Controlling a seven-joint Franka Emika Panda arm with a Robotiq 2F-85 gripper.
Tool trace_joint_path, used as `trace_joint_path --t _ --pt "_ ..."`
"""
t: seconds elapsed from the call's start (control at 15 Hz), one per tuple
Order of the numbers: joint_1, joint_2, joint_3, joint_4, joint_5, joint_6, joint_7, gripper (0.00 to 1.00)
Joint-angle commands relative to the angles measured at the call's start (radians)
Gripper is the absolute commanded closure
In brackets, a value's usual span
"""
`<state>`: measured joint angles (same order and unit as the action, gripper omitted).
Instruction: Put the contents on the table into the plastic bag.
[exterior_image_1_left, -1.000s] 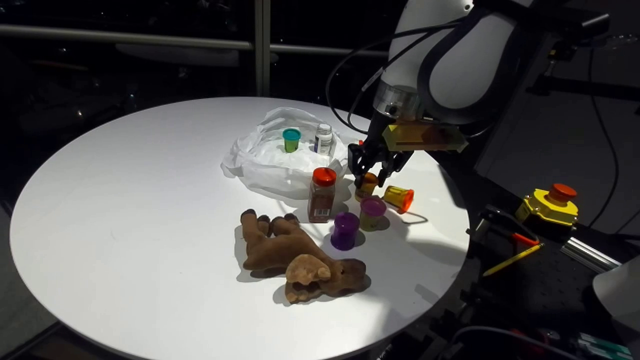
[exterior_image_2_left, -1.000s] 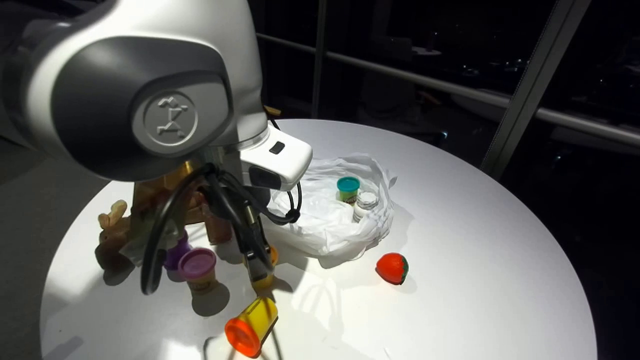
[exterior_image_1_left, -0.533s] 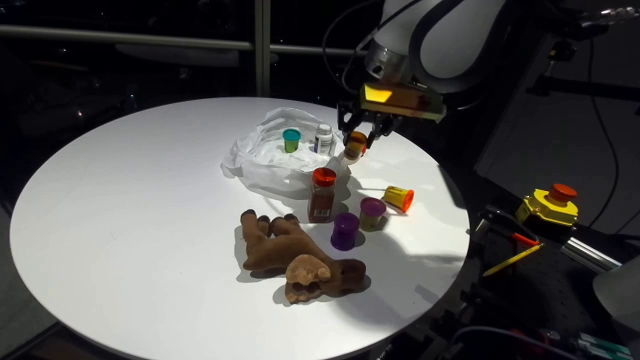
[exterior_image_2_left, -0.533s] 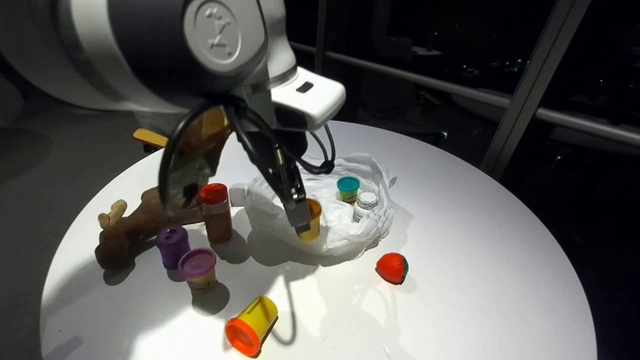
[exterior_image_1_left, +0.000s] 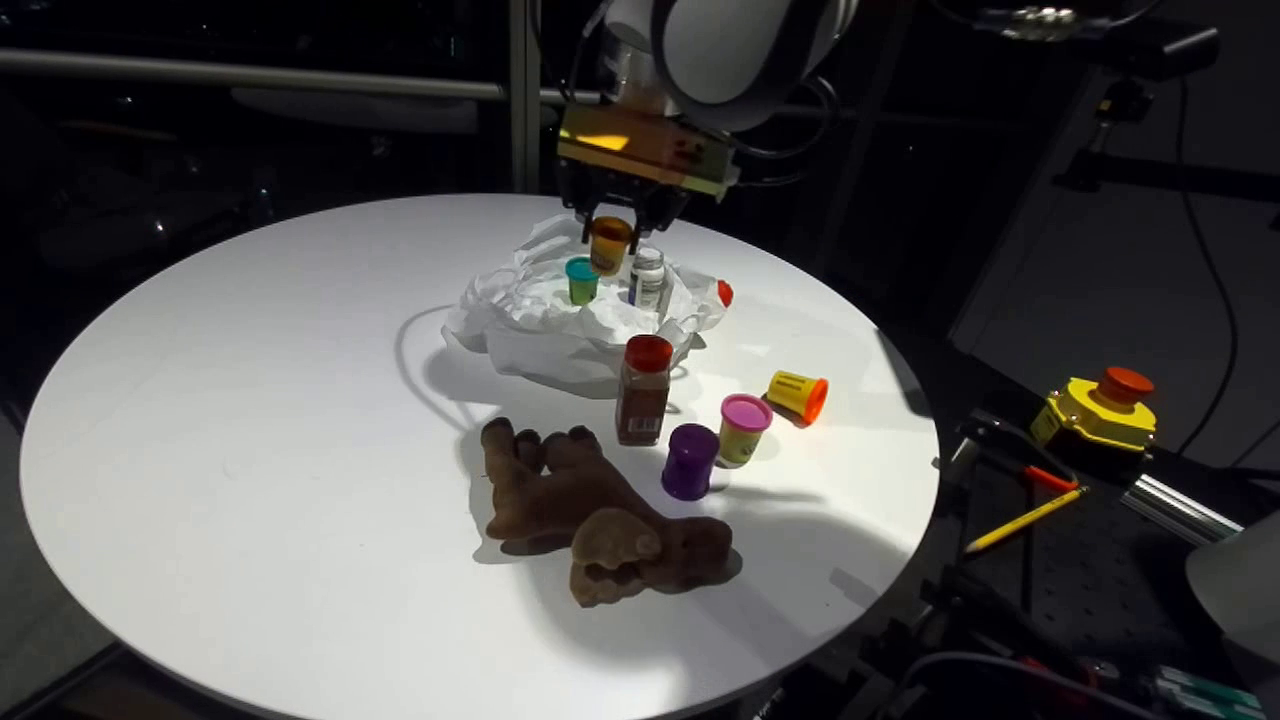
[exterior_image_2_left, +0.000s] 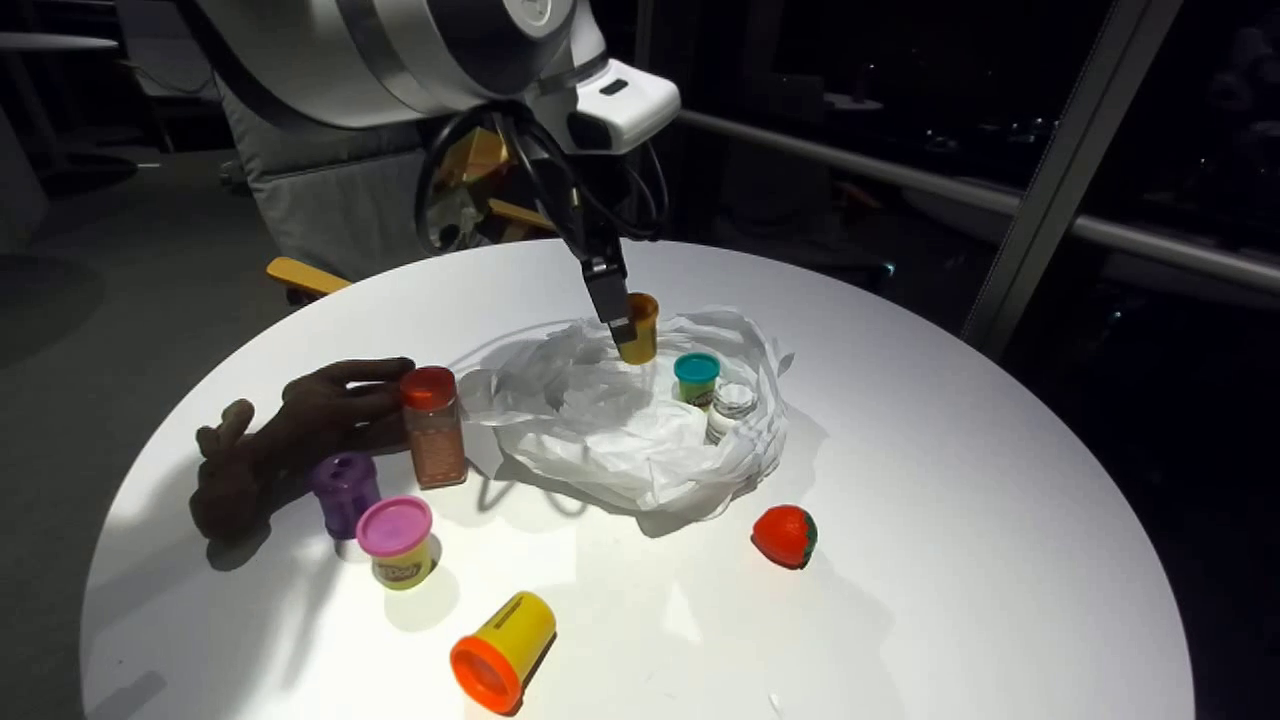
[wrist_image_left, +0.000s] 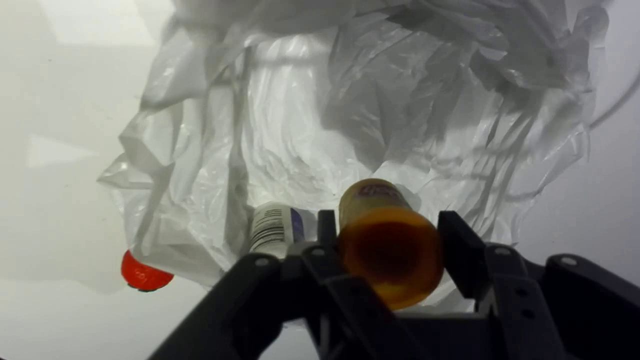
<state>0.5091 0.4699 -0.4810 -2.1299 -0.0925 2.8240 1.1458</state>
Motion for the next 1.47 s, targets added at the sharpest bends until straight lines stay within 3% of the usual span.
trace_joint_path --t 0.0,0.53,0.6,0.67,0.8,1.0,1.4 --pt "-0.115 0.182 0.119 0.254 0.006 -0.115 0.044 0.72" --pt "-0.228 0.450 0.214 0.661 0.010 -0.325 0.073 0.72" --pt "-0.244 0.462 0.226 0.689 0.016 -0.337 0.068 0.55" --pt "-0.259 0.457 0.237 0.696 0.017 -0.343 0.056 0.22" --pt "-0.282 0.418 0.263 0.671 0.021 -0.338 0.036 0.21" --pt "-0.284 0.302 0.269 0.541 0.008 -0.303 0.030 0.00" --pt "-0.274 0.051 0.275 0.222 -0.031 -0.316 -0.028 0.00"
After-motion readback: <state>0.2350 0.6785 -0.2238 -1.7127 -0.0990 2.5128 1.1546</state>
